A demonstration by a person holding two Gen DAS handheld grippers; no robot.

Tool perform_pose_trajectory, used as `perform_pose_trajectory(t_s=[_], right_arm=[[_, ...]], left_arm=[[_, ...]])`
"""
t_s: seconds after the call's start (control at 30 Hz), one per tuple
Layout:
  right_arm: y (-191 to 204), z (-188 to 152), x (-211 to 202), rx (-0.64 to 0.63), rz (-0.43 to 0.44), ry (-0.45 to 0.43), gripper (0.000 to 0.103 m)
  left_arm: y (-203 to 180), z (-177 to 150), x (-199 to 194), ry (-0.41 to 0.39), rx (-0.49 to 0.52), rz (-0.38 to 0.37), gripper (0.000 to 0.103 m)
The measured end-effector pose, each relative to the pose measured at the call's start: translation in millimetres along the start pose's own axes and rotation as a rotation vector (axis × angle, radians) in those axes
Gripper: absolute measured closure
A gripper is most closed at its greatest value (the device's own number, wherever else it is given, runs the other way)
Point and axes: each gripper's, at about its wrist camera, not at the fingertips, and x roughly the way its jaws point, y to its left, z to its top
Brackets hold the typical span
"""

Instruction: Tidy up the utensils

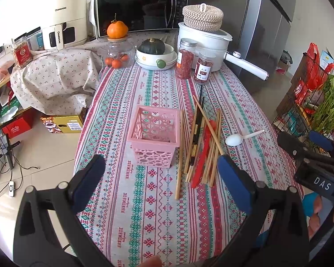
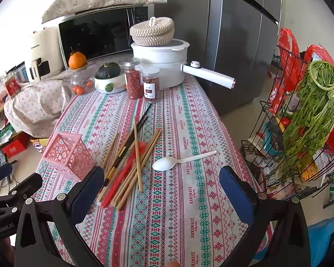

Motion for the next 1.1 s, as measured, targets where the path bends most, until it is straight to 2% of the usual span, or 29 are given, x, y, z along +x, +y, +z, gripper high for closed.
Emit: perform_pose_trajectory(t_s=[1.1], right_arm=[[-2.1, -5.3, 5.7, 0.008, 0.006, 0.013, 0.0]], left_arm=[[-1.2, -2.3, 0.0, -0.003, 0.0, 0.003, 0.002]])
